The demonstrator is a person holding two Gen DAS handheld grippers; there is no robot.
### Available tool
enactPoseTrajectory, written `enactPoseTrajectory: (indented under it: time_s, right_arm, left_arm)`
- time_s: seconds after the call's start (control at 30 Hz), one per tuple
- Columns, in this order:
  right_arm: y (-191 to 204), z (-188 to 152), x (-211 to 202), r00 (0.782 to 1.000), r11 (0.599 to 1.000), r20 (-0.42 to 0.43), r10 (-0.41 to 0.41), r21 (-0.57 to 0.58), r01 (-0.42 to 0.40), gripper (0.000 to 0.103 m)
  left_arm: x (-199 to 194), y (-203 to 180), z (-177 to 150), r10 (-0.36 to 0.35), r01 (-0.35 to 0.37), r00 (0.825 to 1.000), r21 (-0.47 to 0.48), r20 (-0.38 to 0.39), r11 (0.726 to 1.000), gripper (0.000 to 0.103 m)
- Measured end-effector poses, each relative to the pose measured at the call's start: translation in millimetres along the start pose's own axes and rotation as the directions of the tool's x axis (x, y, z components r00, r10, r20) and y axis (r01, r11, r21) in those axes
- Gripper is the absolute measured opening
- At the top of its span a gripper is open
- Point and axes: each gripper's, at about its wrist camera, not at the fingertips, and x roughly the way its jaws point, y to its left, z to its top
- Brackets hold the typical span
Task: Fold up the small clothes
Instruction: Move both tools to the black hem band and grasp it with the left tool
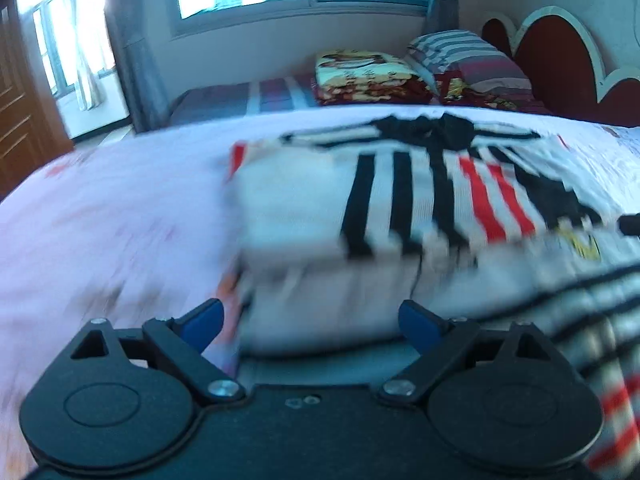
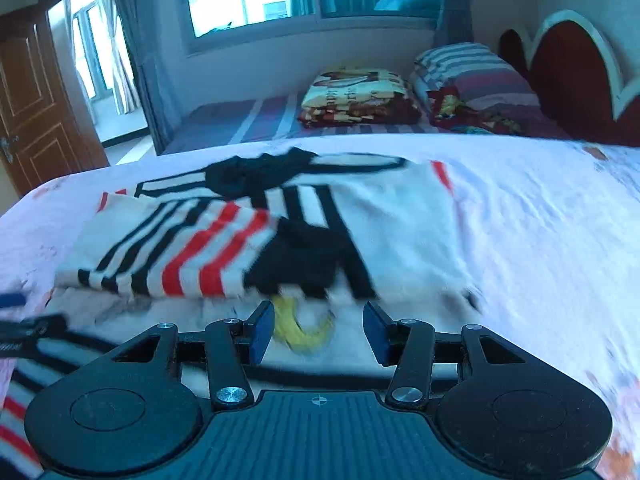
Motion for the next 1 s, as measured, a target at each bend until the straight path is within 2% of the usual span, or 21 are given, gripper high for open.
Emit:
enactPoseTrajectory:
  time_s: [0.07, 0.23, 0.33, 0.4, 0.47, 0.53, 0.67, 0.77, 0.9, 1.0]
  right_arm:
    - [-11.4, -18.7, -25.3, 1.0, 1.0, -0.008, -0.002, 0.009, 0.002, 0.049]
    - [-49.5, -78.1, -92.6, 0.998, 0.999, -0.058, 0.002, 0.054, 0.001, 0.049]
    - [-71.5, -111.5, -130.5, 0.995, 0.991, -0.083, 0.046, 0.131, -0.035, 0.049]
    - [-84.2, -131.2, -151.7, 0.99, 0.975, -0.094, 0.106, 0.206, -0.084, 0.049]
    - [-93.9, -147.8, -167.5, 0.981, 0.951, -0.1, 0.168, 0.277, -0.135, 0.049]
    - [-97.5, -161.3, -176.9, 0.97, 0.938, -0.111, 0.216, 0.3, -0.175, 0.049]
    - [-97.7, -173.7, -188.1, 0.958, 0.924, -0.116, 0.263, 0.316, -0.215, 0.049]
    - [-98.5, -173.8, -181.5, 0.954, 0.915, -0.112, 0.279, 0.333, -0.228, 0.049]
    - [-103.3, -170.1, -165.7, 0.946, 0.888, -0.107, 0.305, 0.391, -0.242, 0.049]
    - [-102.6, -162.0, -155.4, 0.942, 0.886, -0.106, 0.317, 0.386, -0.255, 0.049]
  left_arm:
    - [-24.4, 11.2, -27.0, -0.017, 0.016, 1.0, -0.051, -0.019, 0.999, 0.082]
    - [-79.5, 17.2, -86.0, -0.03, 0.022, 0.996, -0.091, -0.085, 0.996, 0.082]
    - [-98.8, 21.4, -110.5, -0.101, 0.077, 0.987, -0.175, -0.129, 0.981, 0.078]
    - [-112.0, 23.3, -120.8, -0.151, 0.116, 0.981, -0.245, -0.125, 0.962, 0.077]
    - [-122.1, 22.7, -128.1, -0.207, 0.164, 0.972, -0.306, -0.113, 0.938, 0.066]
    - [-126.3, 22.7, -135.1, -0.272, 0.219, 0.957, -0.368, -0.098, 0.904, 0.058]
    - [-129.1, 20.1, -147.1, -0.314, 0.253, 0.947, -0.446, -0.069, 0.859, 0.058]
    - [-123.1, 26.3, -148.4, -0.336, 0.27, 0.941, -0.503, -0.043, 0.821, 0.056]
    - [-109.4, 43.3, -149.6, -0.391, 0.317, 0.92, -0.6, 0.008, 0.735, 0.055]
    - [-97.0, 54.3, -146.7, -0.408, 0.344, 0.912, -0.637, 0.051, 0.69, 0.053]
